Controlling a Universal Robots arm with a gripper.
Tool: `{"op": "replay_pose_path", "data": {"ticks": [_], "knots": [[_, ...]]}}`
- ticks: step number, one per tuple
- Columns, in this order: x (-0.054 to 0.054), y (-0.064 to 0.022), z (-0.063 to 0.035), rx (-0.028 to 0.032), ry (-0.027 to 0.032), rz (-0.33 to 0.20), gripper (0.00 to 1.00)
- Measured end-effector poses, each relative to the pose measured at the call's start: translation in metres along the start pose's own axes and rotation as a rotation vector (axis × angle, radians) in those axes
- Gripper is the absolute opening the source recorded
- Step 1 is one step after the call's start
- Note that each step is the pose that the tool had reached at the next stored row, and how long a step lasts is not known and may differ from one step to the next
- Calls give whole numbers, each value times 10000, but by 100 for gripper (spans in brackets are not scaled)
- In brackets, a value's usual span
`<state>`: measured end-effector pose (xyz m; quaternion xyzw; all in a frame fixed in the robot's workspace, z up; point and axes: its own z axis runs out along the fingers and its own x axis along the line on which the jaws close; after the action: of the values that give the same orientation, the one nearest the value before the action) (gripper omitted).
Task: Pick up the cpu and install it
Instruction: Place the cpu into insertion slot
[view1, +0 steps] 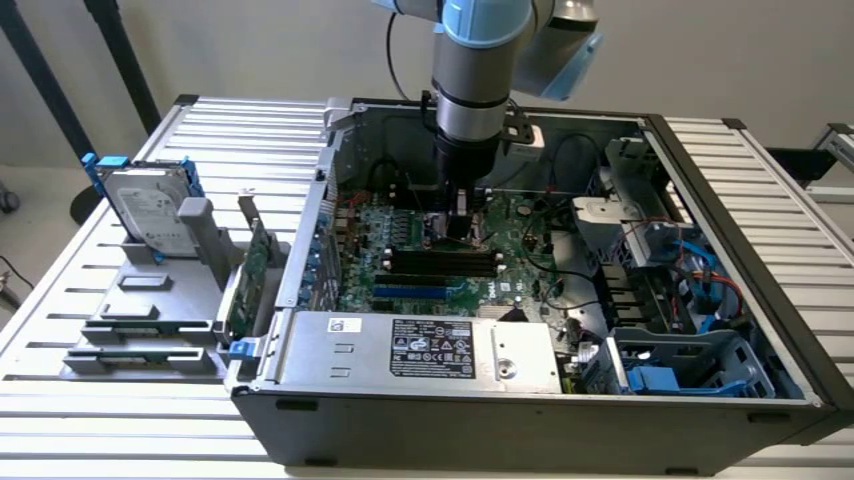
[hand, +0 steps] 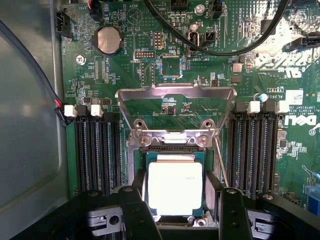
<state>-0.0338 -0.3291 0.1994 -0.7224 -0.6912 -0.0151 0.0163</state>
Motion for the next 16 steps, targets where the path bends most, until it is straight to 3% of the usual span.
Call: {"op": "replay_pose_path", "data": {"ticks": [8,16], "knots": [[16,0,12,-1,-2,2,55],[21,-1,22,-2,-52,-13,55]]}}
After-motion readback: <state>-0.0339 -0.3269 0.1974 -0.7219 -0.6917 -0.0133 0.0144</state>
